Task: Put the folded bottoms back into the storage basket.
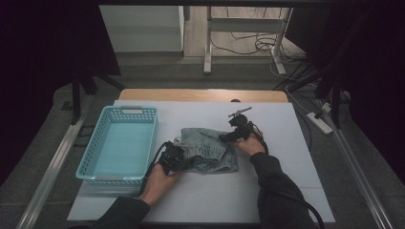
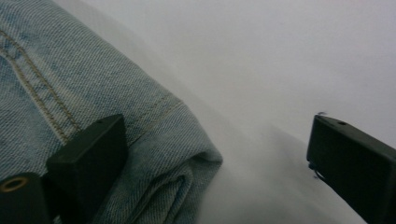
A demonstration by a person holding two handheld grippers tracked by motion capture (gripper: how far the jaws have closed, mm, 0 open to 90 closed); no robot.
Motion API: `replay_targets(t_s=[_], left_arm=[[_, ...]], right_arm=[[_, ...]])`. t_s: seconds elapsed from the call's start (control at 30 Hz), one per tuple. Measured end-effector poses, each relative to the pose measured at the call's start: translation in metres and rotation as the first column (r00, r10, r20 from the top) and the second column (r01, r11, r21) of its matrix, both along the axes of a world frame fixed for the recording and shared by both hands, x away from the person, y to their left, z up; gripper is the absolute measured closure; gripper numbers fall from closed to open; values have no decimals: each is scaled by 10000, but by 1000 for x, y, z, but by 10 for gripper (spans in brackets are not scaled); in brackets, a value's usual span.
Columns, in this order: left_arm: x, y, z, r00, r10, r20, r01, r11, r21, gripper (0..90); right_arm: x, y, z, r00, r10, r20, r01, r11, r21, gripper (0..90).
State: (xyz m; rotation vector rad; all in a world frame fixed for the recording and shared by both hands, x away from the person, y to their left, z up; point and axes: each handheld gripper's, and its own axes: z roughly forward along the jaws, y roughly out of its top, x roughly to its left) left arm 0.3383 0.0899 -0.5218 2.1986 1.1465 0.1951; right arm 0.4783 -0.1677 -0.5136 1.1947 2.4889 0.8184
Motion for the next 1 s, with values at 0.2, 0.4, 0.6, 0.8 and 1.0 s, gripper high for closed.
replay_targets(t_s=[0.2,0.4,0.6,0.8,1.0], left_arm=[[0,0,0,10000,0,-13,0,10000,36,627],[-1,-2,1,10000,31,83,-32,9999,151,626],[-1,-5,3,9999,150,-10,-150,9995,294,628],[-3,-9,9,9991,420,-65,-416,9979,490,654],[-3,-8,20,9992,393,-72,-391,9990,238,682]], right_arm=[[0,-3,2,9951,207,-967,-118,9957,918,360],[-6,5,9,9912,967,-902,-914,9940,605,616],[-14,14,15,9921,1201,-353,-1210,9923,-260,718],[-21,19,22,9902,1396,69,-1388,9876,-731,738],[-26,12,36,9857,1642,376,-1622,9854,-516,743]])
